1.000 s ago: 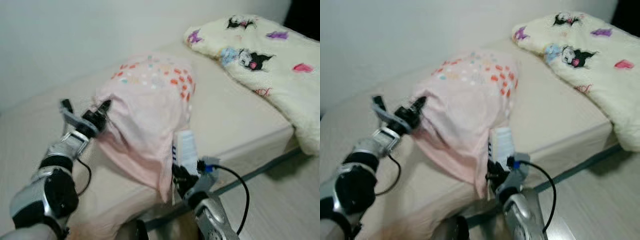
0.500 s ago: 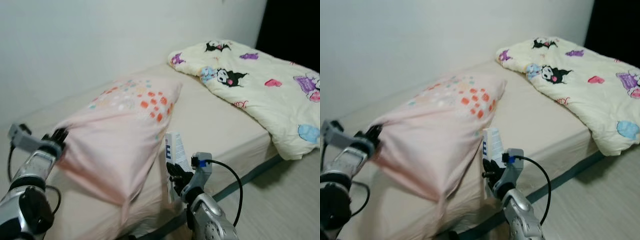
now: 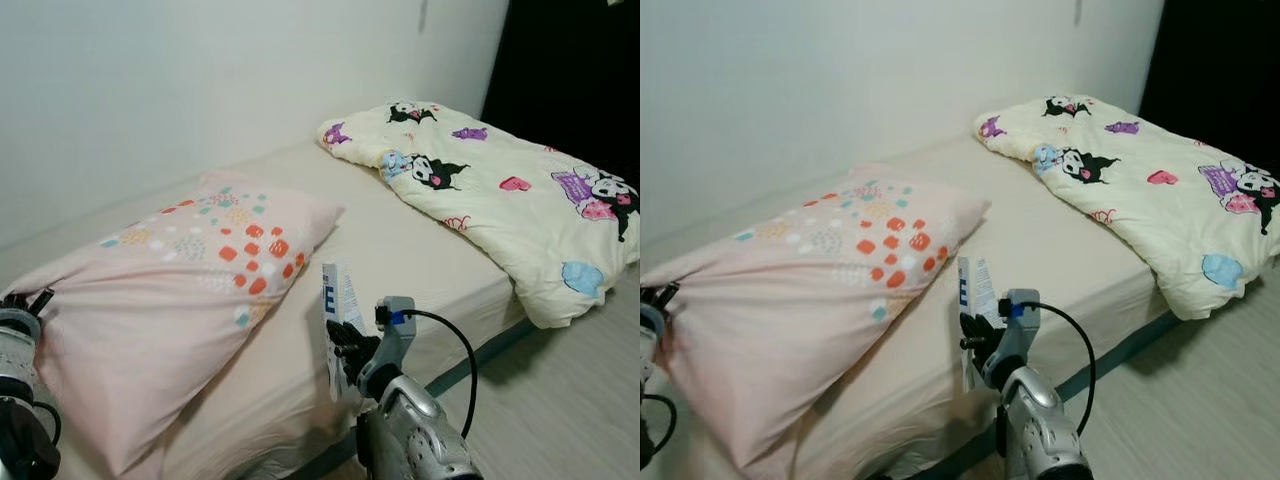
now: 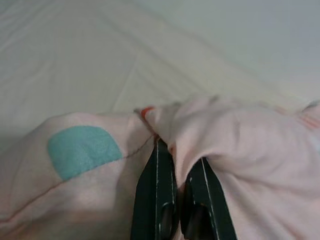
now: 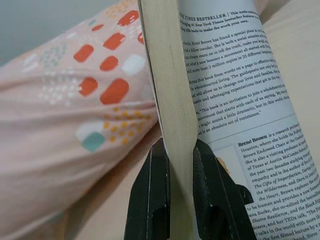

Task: Clean up the room

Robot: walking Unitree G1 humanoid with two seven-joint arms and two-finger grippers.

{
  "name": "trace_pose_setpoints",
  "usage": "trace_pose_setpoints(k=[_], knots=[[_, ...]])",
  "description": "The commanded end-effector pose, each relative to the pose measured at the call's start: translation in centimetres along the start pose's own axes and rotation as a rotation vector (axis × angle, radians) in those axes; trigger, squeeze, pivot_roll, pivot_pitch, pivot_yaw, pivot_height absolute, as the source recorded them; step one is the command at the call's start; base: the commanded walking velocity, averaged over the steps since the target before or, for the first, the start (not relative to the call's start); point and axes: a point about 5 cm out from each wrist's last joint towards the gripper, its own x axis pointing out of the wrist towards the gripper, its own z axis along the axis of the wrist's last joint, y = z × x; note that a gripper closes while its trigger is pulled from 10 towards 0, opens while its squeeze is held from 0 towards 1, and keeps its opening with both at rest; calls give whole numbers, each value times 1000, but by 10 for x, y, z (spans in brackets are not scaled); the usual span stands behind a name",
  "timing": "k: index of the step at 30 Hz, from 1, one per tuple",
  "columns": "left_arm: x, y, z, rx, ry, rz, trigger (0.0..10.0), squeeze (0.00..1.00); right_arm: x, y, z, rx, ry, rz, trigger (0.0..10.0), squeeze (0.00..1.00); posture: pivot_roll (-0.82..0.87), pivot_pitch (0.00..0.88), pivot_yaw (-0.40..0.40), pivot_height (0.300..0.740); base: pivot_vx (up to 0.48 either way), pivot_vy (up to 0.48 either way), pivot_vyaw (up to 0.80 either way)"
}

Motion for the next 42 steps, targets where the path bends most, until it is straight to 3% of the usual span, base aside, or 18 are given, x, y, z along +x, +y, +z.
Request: trace_pose_setpoints(k=[1, 2, 4, 7, 10, 15, 19, 23, 29, 34, 39, 40, 42], knots=[[-8, -2, -37, 86, 105, -63, 0, 0, 5, 6, 5, -13, -24, 43, 10000, 0, -184, 0, 112, 580, 0, 0, 0], [-8, -2, -37, 86, 105, -63, 0, 0, 5, 6, 5, -13, -24, 43, 10000, 0, -184, 0, 112, 580, 0, 0, 0], [-19, -7, -74, 59, 208, -110, 0, 0, 5, 4, 4, -19, -13, 42, 10000, 0, -199, 0, 107, 590, 0, 0, 0], [-25, -10, -89, 42, 251, -138, 0, 0, 5, 3, 3, -21, -9, 41, 10000, 0, -199, 0, 107, 594, 0, 0, 0], [-38, -26, -119, 19, 345, -243, 0, 0, 4, -1, 3, -25, -3, 37, 10000, 0, -204, 0, 103, 604, 0, 0, 0], [-53, -44, -145, 42, 437, -366, 0, 0, 4, -5, 3, -33, 1, 29, 10000, 0, -204, 0, 100, 618, 0, 0, 0], [-65, -46, -163, 101, 495, -406, 0, 0, 5, -9, 6, -39, -5, 20, 10000, 0, -205, 0, 99, 628, 0, 0, 0], [-77, -29, -179, 186, 559, -386, 0, 0, 7, -12, 9, -42, -14, 8, 10000, 0, -205, 0, 100, 647, 0, 0, 0], [-85, -10, -189, 249, 606, -343, 0, 0, 7, -15, 7, -42, -6, -5, 10000, 0, -201, 0, 99, 661, 0, 0, 0], [-97, 16, -199, 343, 670, -282, 0, 0, 5, -22, -1, -40, 23, -33, 10000, 0, -200, 0, 96, 681, 0, 0, 0], [-105, 27, -205, 425, 703, -273, 0, 0, 6, -23, -2, -40, 28, -37, 10000, 0, -202, 0, 97, 700, 0, 0, 0], [-107, 28, -207, 446, 716, -271, 10000, 0, 6, -23, -2, -40, 28, -38, 10000, 0, -203, 0, 99, 705, 0, 0, 0], [-111, 31, -211, 473, 738, -266, 10000, 0, 7, -24, -1, -40, 27, -39, 10000, 0, -203, 0, 99, 714, 0, 0, 0]])
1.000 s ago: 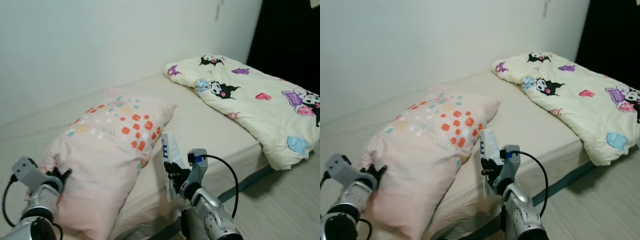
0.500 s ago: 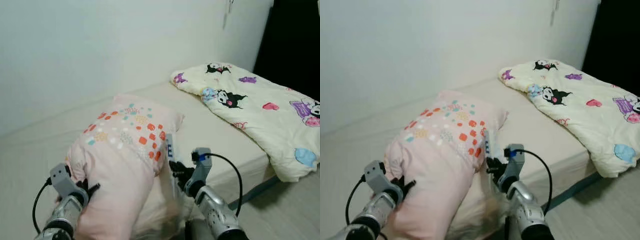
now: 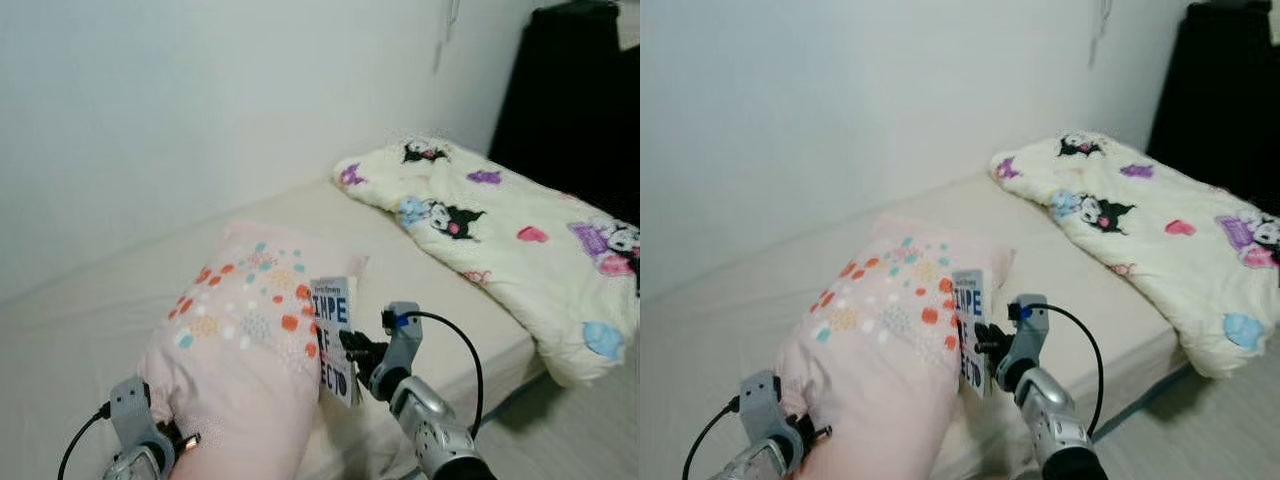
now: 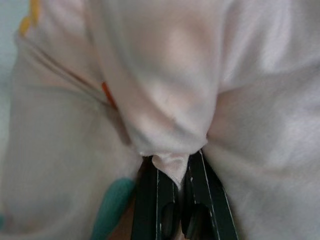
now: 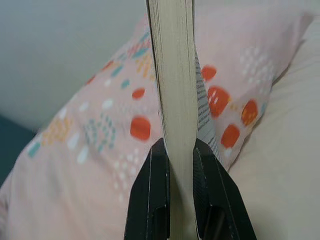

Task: Clean up the room

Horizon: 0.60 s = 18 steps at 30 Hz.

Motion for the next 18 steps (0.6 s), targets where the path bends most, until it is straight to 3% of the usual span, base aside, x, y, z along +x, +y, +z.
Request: trace_pose_setpoints(k=[1, 7, 10, 18], knots=[[0, -5, -11, 20, 51, -12, 10000, 0, 6, 7, 10, -22, -42, 34, 10000, 0, -203, 0, 99, 714, 0, 0, 0], [-2, -2, -19, 48, 95, 16, 10000, 0, 7, 6, 10, -19, -46, 36, 10000, 0, -200, 0, 99, 733, -322, 91, 0], [-2, -1, -23, 118, 105, 37, 10000, 0, 6, 5, -1, -35, -6, 34, 10000, 0, -193, 0, 97, 740, 0, 0, 0], [-3, -6, -28, 191, 120, 17, 10000, 0, -1, 1, -17, -44, 33, 23, 10000, 0, -188, 0, 96, 740, 0, 0, 0]])
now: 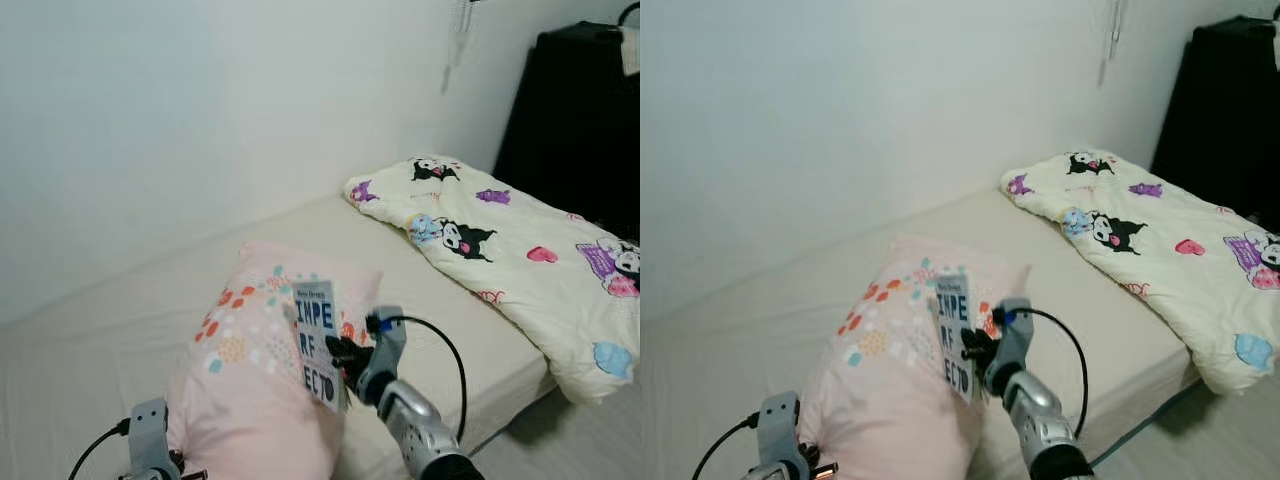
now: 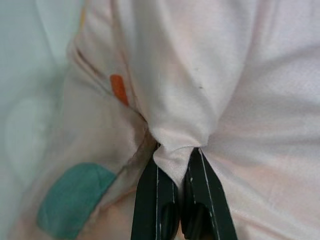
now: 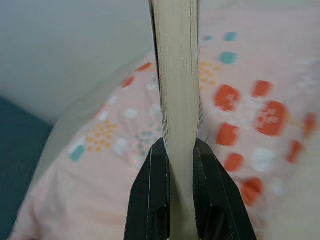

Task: Clean up the room

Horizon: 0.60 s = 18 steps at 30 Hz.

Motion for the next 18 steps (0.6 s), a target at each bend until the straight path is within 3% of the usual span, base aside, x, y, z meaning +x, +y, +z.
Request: trace_pose_setpoints(k=[1, 11, 18], knots=[[0, -4, -8, 21, 27, -11, 10000, 0, 0, 1, -2, -13, 0, 10, 10000, 0, -188, 0, 96, 740, 0, 0, 706], [1, -9, -8, 76, 34, -5, 10000, 0, 1, 2, -3, -10, -1, 34, 10000, 0, -188, 0, 97, 740, 0, 0, 701], [5, -18, 19, 80, -55, -6, 10000, 0, 3, 15, -9, -8, 12, 109, 10000, 0, -182, 0, 93, 740, 0, 0, 696]])
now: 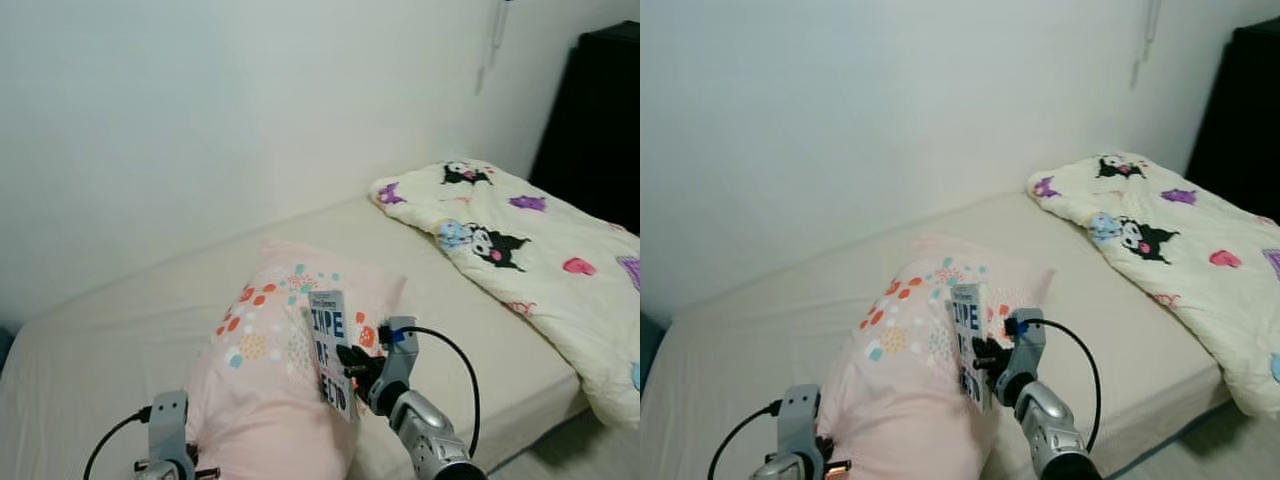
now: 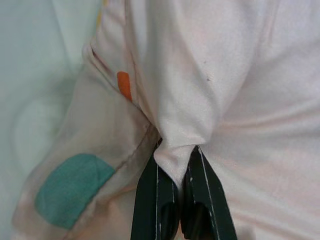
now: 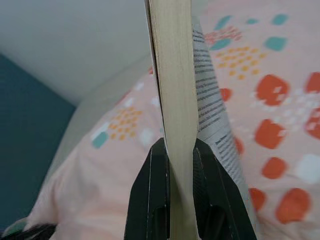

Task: Clean up the room

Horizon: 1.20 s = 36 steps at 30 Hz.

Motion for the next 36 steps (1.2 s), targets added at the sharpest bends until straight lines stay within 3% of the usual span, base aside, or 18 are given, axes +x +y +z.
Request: trace_pose_setpoints(k=[1, 5, 6, 13, 20, 21, 24, 31, 33, 36], knots=[[2, 3, 17, -7, -49, 19, 10000, 0, 5, 14, -4, -16, 9, 64, 10000, 0, -180, 0, 91, 740, 0, 0, 694], [3, 4, 38, -25, -108, 27, 10000, 0, 6, 18, -6, -22, 15, 81, 10000, 0, -180, 0, 91, 740, 0, 0, 694], [3, 6, 54, -26, -150, 28, 10000, 0, 6, 19, -7, -24, 18, 87, 10000, 0, -180, 0, 91, 740, 0, 0, 694], [3, 7, 59, -49, -149, 16, 10000, 0, 5, 15, -10, -19, 27, 71, 10000, 0, -182, 0, 100, 740, 0, 0, 694], [3, 7, 36, -70, -55, 19, 10000, 0, -8, -4, -24, 14, 82, -34, 10000, 0, -185, 0, 97, 740, -411, 0, 694], [3, 7, 24, -30, -28, 24, 10000, 0, -25, -22, -42, 45, 160, -134, 10000, 0, -180, 0, 89, 740, 0, 0, 694], [2, 7, 16, 9, -8, 26, 10000, 0, -36, -31, -54, 67, 209, -191, 10000, 0, -179, 0, 86, 740, 0, 0, 696], [-1, 8, -6, 54, 53, 35, 10000, 0, -56, -38, -78, 92, 309, -267, 10000, 0, -180, 0, 84, 740, 0, 0, 696], [-4, 11, -21, 65, 100, 43, 10000, 0, -66, -39, -90, 104, 355, -304, 10000, 0, -185, 0, 89, 740, 0, 0, 694], [-6, 12, -26, 72, 117, 45, 10000, 0, -68, -39, -93, 111, 365, -309, 10000, 0, -190, 0, 94, 740, 0, 0, 696]])
